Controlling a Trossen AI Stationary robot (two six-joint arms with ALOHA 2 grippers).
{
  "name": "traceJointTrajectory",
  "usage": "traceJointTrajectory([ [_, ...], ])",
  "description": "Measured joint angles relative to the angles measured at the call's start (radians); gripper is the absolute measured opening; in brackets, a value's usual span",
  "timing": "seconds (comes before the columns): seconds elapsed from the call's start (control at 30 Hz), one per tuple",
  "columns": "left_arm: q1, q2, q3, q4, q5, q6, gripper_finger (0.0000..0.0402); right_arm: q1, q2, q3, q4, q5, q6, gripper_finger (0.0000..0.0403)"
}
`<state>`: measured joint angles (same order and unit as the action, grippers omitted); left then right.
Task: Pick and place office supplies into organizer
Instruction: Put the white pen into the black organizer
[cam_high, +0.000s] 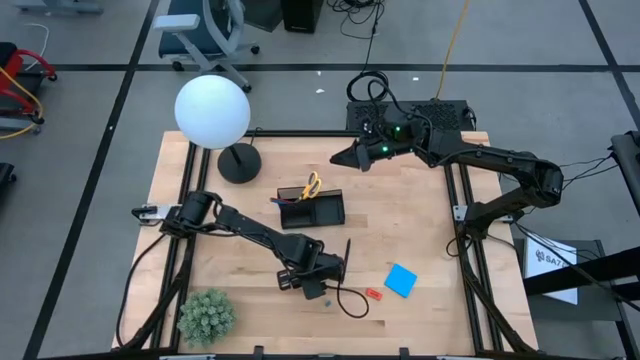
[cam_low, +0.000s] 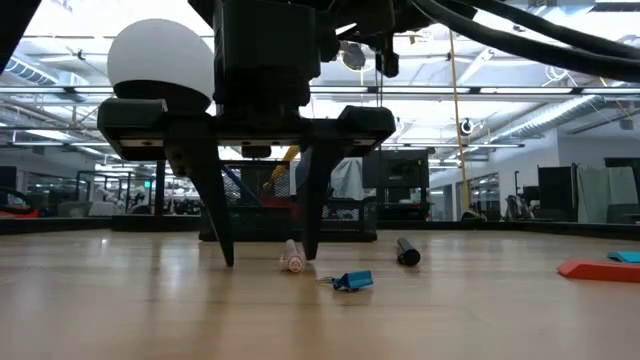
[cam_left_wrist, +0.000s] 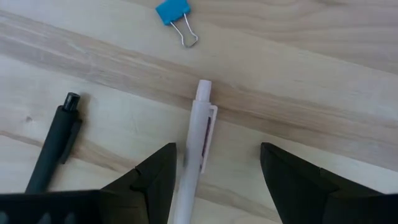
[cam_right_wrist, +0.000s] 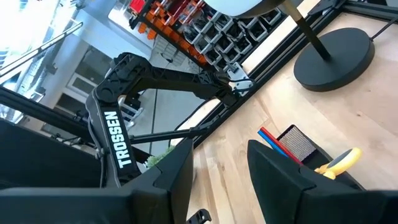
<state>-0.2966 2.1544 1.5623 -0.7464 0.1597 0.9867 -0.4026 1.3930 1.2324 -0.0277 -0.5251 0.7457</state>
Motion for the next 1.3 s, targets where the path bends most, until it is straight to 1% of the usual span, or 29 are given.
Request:
traceJointTrajectory([
  [0.07, 0.001, 0.001, 0.000, -0.007, 0.019, 0.010, 0.0221, 0.002, 0.000, 0.000, 0.000, 0.000, -0.001, 0.0144],
  [0.17, 0.008, 0.002, 0.000, -0.018, 0.061, 0.009, 0.0202, 0.004, 0.000, 0.000, 0.000, 0.000, -0.001, 0.0144],
  [0.37, 0.004, 0.003, 0.000, -0.011, 0.062, 0.006, 0.0153, 0.005, 0.000, 0.000, 0.000, 0.000, -0.002, 0.0144],
  [0.57, -0.001, 0.003, 0.000, -0.004, 0.057, 0.012, 0.0120, 0.005, 0.000, 0.000, -0.001, 0.000, -0.006, 0.0144],
  [0.77, -0.005, 0.003, 0.000, -0.002, 0.055, 0.026, 0.0096, 0.005, 0.000, 0.000, -0.001, 0.000, -0.006, 0.0144],
  [1.03, -0.006, 0.004, -0.001, 0.011, 0.052, 0.026, 0.0079, 0.005, 0.000, 0.000, -0.001, 0.000, -0.009, 0.0144],
  [1.3, -0.006, 0.004, -0.001, 0.019, 0.050, 0.025, 0.0041, 0.005, 0.000, 0.000, -0.001, 0.000, -0.009, 0.0144],
])
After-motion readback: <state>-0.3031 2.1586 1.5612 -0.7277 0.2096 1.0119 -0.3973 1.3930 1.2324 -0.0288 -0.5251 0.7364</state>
